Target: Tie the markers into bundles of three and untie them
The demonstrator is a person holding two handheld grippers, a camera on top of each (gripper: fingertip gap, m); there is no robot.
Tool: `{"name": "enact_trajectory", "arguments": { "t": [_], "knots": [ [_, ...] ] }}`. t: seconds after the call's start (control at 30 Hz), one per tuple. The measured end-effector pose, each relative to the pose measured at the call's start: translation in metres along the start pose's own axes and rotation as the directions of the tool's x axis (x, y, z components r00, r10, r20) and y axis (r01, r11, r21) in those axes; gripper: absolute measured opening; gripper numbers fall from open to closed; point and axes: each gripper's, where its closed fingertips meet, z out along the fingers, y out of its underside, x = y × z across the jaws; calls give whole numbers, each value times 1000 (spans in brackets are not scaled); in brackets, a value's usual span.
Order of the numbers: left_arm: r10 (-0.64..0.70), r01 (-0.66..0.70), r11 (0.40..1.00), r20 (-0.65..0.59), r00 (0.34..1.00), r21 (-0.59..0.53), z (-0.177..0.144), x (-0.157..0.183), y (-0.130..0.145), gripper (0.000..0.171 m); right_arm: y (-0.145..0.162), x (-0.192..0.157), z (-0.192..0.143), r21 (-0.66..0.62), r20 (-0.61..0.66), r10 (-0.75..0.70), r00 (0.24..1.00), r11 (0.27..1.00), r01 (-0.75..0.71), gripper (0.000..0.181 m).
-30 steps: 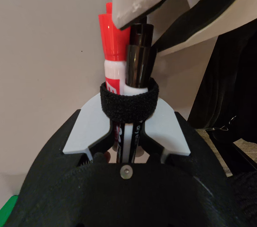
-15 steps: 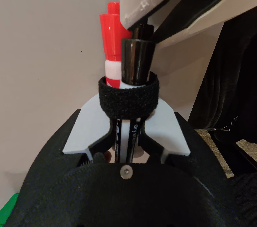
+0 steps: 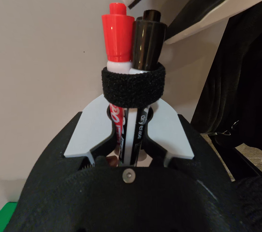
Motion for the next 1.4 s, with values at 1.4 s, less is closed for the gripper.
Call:
{"name": "enact_trajectory", "arguments": {
  "t": [1.4],
  "knots": [
    [-74, 86, 989, -103, 992, 116, -2, -2, -1, 44, 28, -21, 10, -221, 39, 830, 556, 550, -806, 32]
  ]
}}
